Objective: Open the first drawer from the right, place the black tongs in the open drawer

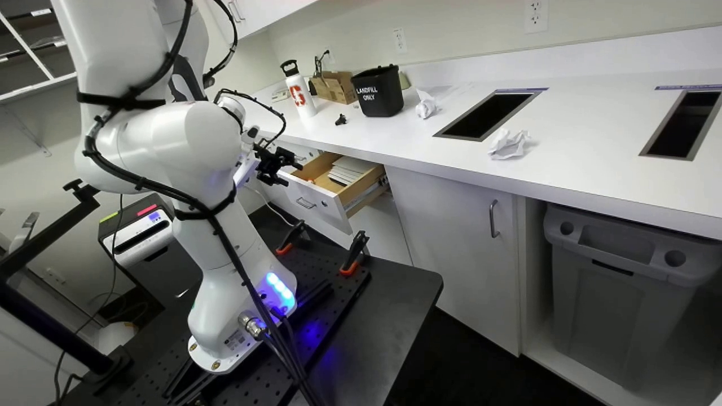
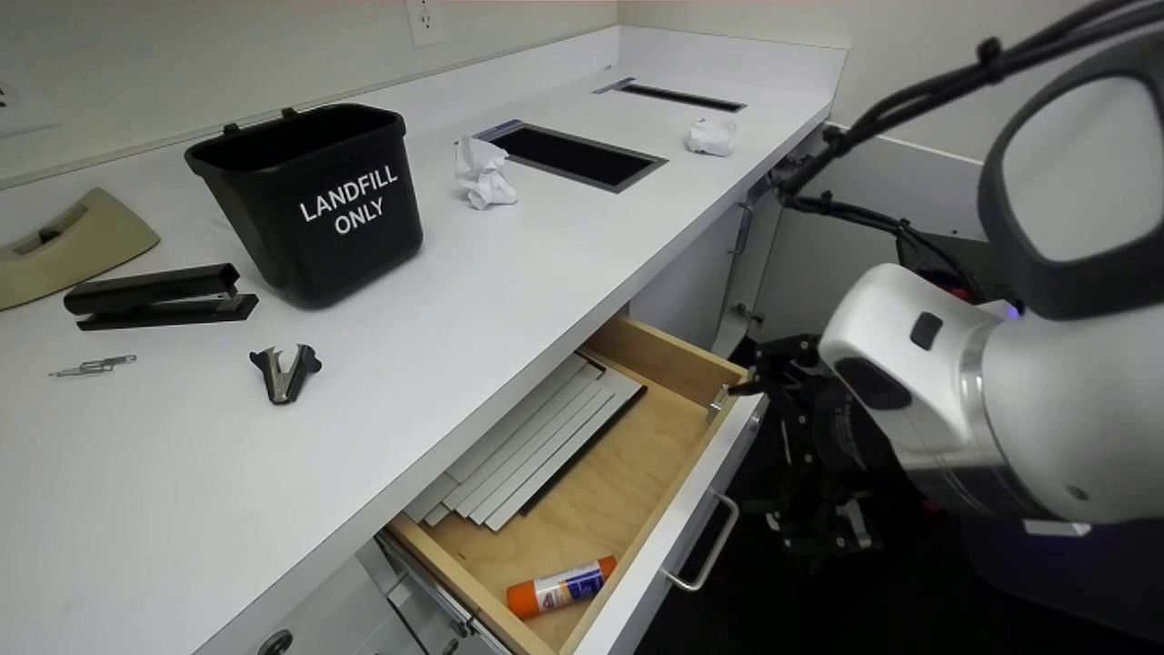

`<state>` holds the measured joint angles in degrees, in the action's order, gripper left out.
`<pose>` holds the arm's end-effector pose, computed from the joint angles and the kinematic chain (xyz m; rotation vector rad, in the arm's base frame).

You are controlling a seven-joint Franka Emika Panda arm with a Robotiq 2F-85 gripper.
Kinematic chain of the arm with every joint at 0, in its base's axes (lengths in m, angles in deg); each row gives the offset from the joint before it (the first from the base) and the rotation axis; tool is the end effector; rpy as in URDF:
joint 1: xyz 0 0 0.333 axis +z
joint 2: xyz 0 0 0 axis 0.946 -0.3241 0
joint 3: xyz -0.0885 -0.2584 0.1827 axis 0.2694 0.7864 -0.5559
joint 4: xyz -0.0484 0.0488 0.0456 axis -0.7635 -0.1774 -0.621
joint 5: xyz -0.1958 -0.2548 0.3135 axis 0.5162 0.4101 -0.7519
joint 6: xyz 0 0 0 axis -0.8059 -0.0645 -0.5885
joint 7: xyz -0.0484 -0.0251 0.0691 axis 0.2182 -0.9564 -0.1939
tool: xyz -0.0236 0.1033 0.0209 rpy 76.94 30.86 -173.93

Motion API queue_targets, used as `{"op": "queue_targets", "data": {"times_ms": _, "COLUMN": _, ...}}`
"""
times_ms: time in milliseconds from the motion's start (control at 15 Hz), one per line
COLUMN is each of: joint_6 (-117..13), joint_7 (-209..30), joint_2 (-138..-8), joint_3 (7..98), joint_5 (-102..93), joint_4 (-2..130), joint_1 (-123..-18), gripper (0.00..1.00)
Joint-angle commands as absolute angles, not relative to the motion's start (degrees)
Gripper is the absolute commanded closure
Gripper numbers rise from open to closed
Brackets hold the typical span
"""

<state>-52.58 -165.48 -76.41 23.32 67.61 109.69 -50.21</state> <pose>0.3337 0.3529 0.1185 2.5383 0.6481 0.5528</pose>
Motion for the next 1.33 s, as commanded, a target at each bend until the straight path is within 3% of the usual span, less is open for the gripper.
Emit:
{"op": "queue_targets", "data": {"times_ms": 0, "joint_6": -51.2, "joint_7": -160.4, "joint_2": -73.9, "joint_3": 26.2, "joint_5": 60.8, "joint_4": 106.7, "joint_1": -51.1, "gripper": 0.0}}
{"op": "queue_targets", "data": {"times_ms": 933, "joint_6": -52.3, "joint_7": -153.8, "joint_2": -79.2, "joint_3": 32.8, "joint_5": 47.6, "joint_4": 82.2, "joint_1": -50.1, "gripper": 0.0}}
{"op": "queue_targets", "data": {"times_ms": 1267, "joint_6": -52.8, "joint_7": -155.1, "joint_2": -78.8, "joint_3": 33.6, "joint_5": 48.1, "joint_4": 83.2, "joint_1": -49.4, "gripper": 0.0}}
